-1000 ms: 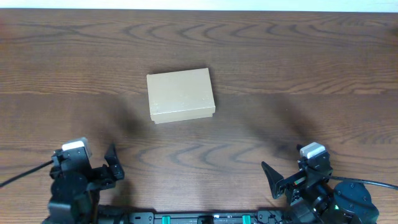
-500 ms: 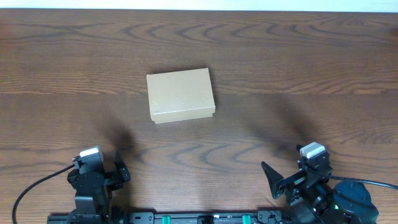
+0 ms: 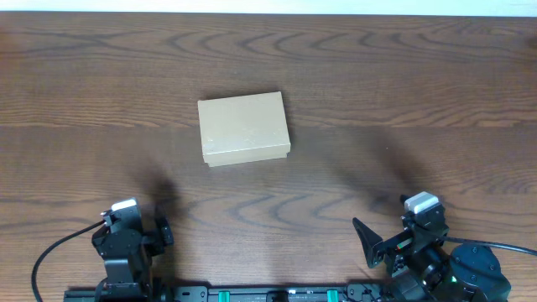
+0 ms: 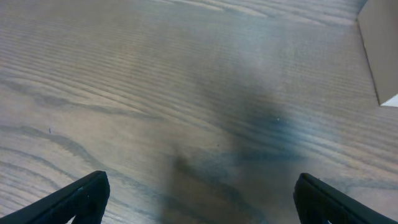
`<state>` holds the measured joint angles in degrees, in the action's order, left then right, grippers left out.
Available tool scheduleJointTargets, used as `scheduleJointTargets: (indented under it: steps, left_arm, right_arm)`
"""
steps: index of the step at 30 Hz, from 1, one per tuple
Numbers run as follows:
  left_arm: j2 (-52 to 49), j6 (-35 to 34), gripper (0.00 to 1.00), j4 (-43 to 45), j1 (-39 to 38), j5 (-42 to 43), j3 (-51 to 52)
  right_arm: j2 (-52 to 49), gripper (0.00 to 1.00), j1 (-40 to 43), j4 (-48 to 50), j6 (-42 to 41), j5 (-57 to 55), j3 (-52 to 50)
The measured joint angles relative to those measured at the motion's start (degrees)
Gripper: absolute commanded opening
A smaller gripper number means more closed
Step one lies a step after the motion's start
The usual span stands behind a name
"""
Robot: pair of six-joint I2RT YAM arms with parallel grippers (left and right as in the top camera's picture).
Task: Pack container
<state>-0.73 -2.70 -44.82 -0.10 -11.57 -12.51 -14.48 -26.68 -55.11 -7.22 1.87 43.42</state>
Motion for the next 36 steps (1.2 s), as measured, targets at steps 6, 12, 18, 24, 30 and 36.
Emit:
scheduleJointTargets:
  steps: [6,12,18,24,30,36]
  left_arm:
    - [0.0,0.0,0.96,0.0,0.0,0.0,0.1]
    - [0.0,0.0,0.95,0.0,0.0,0.0,0.1]
    - [0.0,0.0,0.95,0.0,0.0,0.0,0.1]
    - [0.0,0.0,0.95,0.0,0.0,0.0,0.1]
    - [0.0,0.1,0.95,0.0,0.0,0.0,0.1]
    - [0.0,0.2,0.95,0.1,0.0,0.0,0.1]
  right_arm:
    - [0.0,0.99,0.0,0.0,0.0,0.0,0.0]
    - [0.0,0.99,0.0,0.0,0.0,0.0,0.0]
    - [0.0,0.99,0.0,-0.6,0.2,-0.4,0.0]
    - [0.0,0.99,1.7,-2.3,1.9,-4.8,-0.4]
    - [1.7,0.99,7.6,0.7,2.5,-8.1,-8.9]
    - [8.0,0.99,12.7,6.8,2.7,-8.1,-19.8]
